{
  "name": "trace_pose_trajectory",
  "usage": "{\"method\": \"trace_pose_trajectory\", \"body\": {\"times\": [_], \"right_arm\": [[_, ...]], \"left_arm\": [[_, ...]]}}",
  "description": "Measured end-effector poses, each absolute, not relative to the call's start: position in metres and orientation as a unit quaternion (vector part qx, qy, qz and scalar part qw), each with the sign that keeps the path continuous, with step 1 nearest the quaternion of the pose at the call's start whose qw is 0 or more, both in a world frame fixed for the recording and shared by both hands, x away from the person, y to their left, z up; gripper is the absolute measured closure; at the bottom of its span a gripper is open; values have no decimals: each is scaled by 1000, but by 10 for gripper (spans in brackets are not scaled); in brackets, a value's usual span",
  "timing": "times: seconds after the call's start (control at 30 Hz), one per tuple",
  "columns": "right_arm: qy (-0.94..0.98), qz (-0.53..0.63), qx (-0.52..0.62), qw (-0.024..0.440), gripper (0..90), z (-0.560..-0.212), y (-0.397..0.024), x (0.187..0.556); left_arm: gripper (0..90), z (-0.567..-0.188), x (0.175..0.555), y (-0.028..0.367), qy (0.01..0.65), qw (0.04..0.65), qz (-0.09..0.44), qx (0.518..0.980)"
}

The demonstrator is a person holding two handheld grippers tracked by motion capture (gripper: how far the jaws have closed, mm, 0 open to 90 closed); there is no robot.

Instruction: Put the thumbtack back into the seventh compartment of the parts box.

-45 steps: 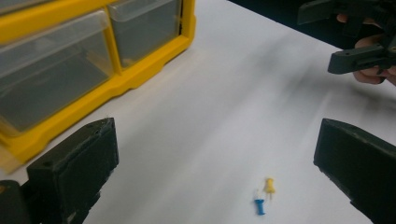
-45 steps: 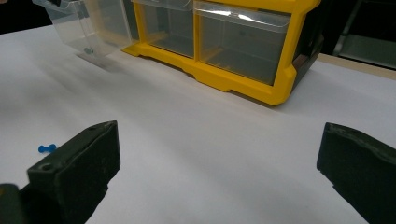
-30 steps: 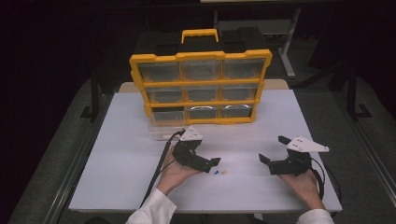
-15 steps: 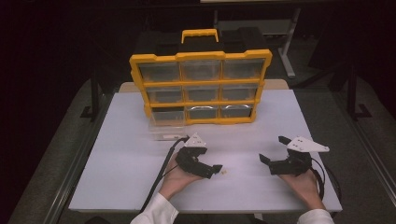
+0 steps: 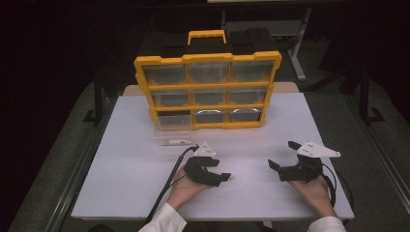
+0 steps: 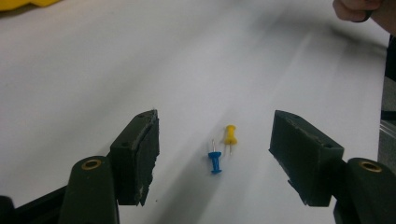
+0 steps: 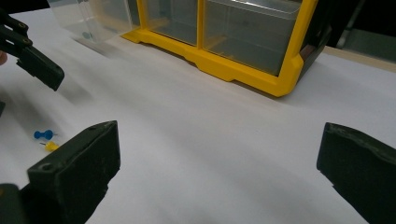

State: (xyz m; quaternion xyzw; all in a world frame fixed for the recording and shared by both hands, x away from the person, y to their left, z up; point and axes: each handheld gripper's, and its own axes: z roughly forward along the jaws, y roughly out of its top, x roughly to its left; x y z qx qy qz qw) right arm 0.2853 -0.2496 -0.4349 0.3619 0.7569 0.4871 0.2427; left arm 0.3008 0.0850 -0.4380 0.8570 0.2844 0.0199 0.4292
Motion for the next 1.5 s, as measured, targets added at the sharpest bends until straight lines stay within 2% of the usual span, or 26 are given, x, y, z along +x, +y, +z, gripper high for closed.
{"method": "trace_pose_trajectory", "body": {"times": [0.2,0.33,1.07,1.37,1.5], "right_arm": [[756,487,363,243,0,-435,-250,285],[756,488,363,243,0,-435,-250,285],[757,486,363,241,0,-435,-250,285],[757,485,365,242,0,-436,-252,286],[758,484,364,242,0,-436,-251,286]], "left_arm": [[382,-444,301,85,286,425,6,859],[465,-446,302,85,284,419,3,862],[700,-456,301,80,279,394,19,875],[849,-459,300,80,273,404,16,873],[853,-459,300,80,271,405,10,873]]}}
